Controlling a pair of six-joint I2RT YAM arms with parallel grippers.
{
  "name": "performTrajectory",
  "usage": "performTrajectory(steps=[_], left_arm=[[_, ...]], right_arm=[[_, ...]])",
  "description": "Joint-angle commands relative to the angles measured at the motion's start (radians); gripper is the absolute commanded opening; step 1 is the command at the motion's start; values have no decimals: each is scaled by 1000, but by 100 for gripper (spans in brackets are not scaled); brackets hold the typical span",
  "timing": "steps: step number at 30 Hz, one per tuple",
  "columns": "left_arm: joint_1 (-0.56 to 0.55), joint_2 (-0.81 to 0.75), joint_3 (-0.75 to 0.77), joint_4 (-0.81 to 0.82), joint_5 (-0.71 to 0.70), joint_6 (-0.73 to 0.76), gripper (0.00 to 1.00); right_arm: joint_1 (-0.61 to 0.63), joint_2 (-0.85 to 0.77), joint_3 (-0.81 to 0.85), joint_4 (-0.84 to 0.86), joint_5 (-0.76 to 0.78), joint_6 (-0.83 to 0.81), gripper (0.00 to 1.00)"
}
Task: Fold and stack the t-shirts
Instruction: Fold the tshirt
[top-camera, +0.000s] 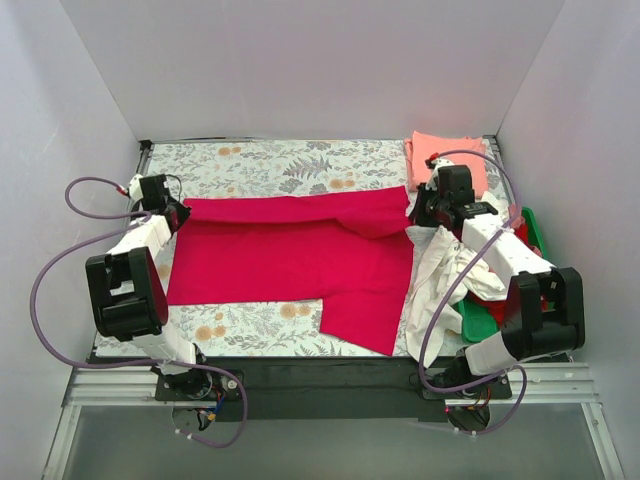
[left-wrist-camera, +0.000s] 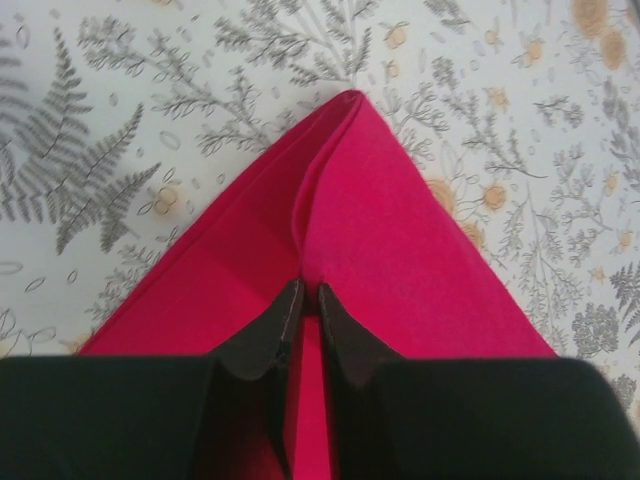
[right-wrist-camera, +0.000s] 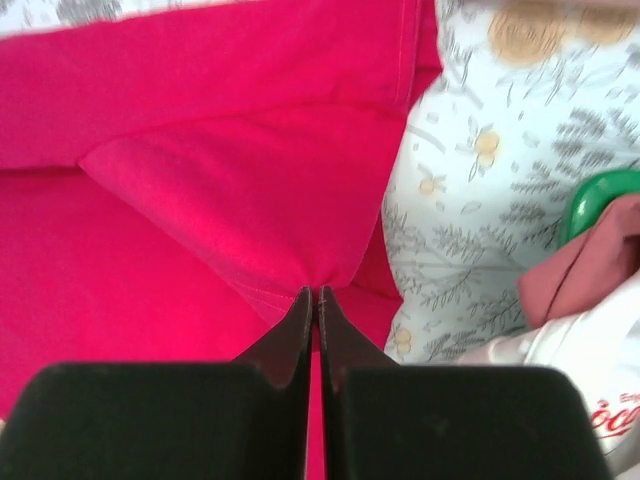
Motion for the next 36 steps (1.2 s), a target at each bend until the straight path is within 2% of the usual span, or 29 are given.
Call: performTrajectory(steps=[1, 2, 4, 5, 6, 7, 9, 13, 16, 22, 24, 31, 36], left_arm=[[3, -66, -31, -52, -93, -1, 11], [3, -68, -27, -67, -107, -4, 28], [3, -65, -10, -124, -151, -19, 59], [2, -65, -1, -146, -168, -30, 80], [2, -72, 22, -188, -176, -48, 85], [3, -80, 27, -199, -171, -54, 86], [3, -101, 30, -207, -156, -62, 88], [2, -141, 27, -184, -41, -76, 90], [2, -122, 30, -153, 24, -71, 91], [-3, -30, 34, -115, 171, -57, 93], [-6, -4, 24, -101, 194, -59, 93], [-12, 114, 64, -87, 203, -41, 95], [-12, 205, 120, -104, 177, -42, 95]], right_arm=[[-3, -39, -67, -7, -51, -15, 6], [-3, -51, -86, -7, -55, -20, 21], [-3, -60, -118, -7, -29, -20, 38], [-3, -72, -123, -8, -15, -21, 50], [-3, -79, -124, -11, 3, -29, 53], [-3, -85, -121, -11, 4, -33, 57], [-2, -102, -117, -11, -18, -58, 59], [24, -97, -95, 21, -124, -110, 68], [98, -31, -51, 30, -131, -135, 71], [269, 114, 75, 33, -93, -219, 72], [290, 151, 115, 33, -84, -222, 72], [280, 303, 224, 32, -6, -146, 72], [182, 430, 285, 27, -36, -32, 73]])
